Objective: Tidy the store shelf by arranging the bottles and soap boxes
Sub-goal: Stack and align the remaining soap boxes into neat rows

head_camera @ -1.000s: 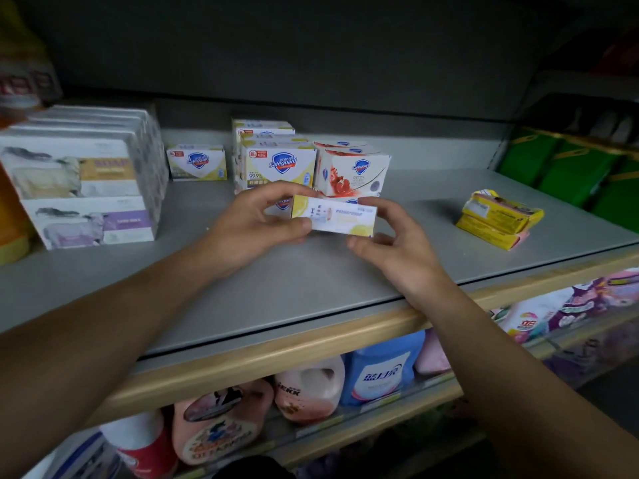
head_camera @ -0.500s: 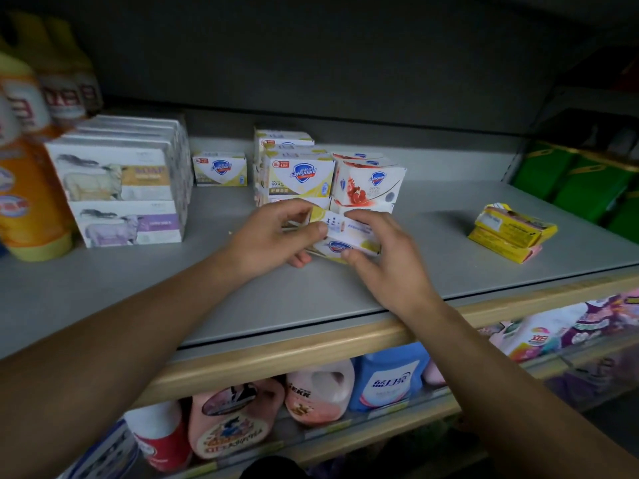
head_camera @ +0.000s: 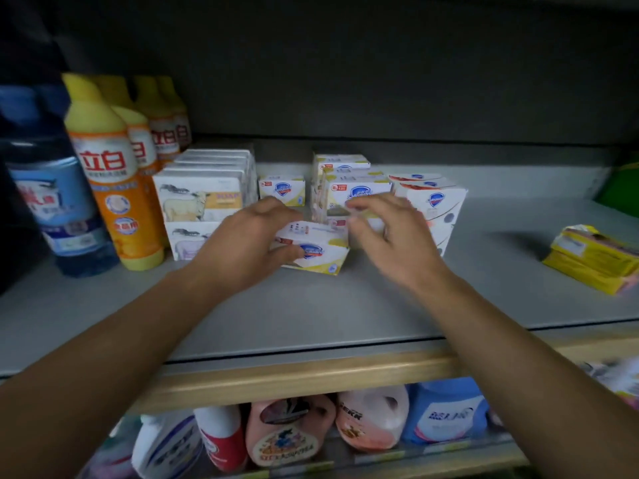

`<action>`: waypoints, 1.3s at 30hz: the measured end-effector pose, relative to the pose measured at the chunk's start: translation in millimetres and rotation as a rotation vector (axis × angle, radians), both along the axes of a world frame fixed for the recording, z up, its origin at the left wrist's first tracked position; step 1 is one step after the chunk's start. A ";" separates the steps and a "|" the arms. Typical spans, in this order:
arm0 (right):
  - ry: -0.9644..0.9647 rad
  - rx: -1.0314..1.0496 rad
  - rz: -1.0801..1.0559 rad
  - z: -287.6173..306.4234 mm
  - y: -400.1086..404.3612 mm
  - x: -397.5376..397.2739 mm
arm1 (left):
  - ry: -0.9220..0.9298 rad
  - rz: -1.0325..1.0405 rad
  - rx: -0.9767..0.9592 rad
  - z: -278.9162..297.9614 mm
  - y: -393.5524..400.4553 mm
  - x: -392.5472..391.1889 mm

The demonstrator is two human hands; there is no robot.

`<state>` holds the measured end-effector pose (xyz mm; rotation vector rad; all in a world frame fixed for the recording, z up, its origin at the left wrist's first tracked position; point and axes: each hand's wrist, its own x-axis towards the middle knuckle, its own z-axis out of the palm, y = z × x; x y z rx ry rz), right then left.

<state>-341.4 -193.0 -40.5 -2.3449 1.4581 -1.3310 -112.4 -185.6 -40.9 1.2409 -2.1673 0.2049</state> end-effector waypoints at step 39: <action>0.151 -0.279 -0.316 -6.1 -77.4 30.1 | -0.468 0.442 0.426 65.3 -211.5 -2.5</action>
